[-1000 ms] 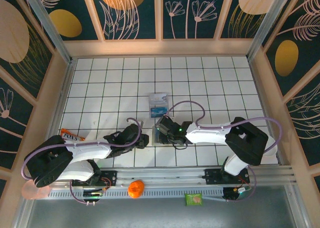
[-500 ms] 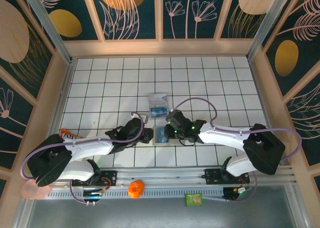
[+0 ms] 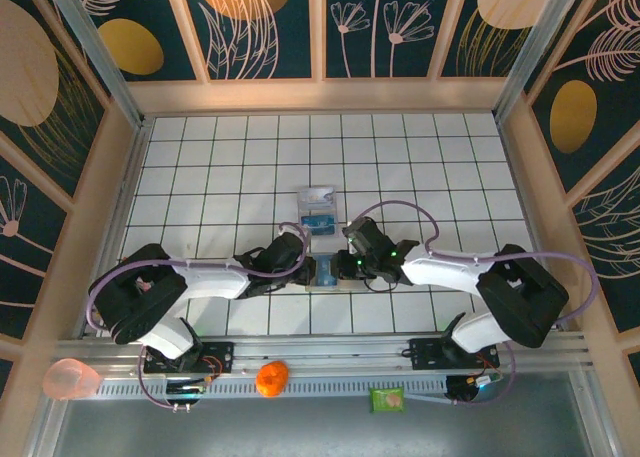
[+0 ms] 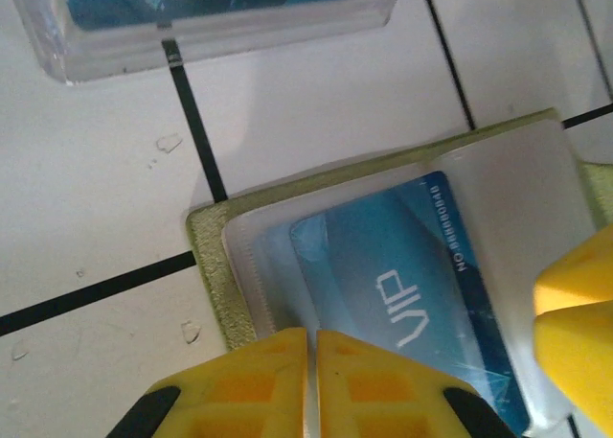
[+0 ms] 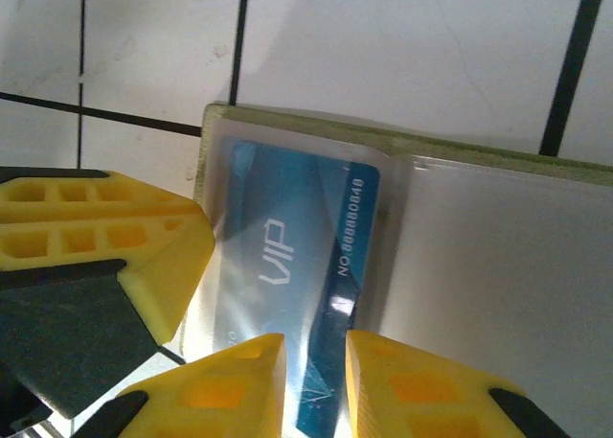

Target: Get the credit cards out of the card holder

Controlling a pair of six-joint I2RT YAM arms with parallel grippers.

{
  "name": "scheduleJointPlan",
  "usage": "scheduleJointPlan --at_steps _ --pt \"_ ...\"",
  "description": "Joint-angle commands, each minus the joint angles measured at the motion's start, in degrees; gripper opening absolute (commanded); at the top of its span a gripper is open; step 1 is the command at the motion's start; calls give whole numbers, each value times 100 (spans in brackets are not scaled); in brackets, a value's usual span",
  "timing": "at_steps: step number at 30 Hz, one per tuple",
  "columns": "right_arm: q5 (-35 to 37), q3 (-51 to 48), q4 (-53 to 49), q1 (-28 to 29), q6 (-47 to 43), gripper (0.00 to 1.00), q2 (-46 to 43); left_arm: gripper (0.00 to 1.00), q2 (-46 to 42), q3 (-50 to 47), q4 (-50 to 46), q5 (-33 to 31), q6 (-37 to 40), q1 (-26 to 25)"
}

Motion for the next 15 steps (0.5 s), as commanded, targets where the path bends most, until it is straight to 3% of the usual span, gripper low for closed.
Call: scheduleJointPlan --at_steps 1,15 --pt "-211 -90 208 -76 -90 24 112 10 130 31 -10 -57 41 -24" --pt "-698 -293 656 -283 0 25 402 5 29 -415 -106 12 -89 -22"
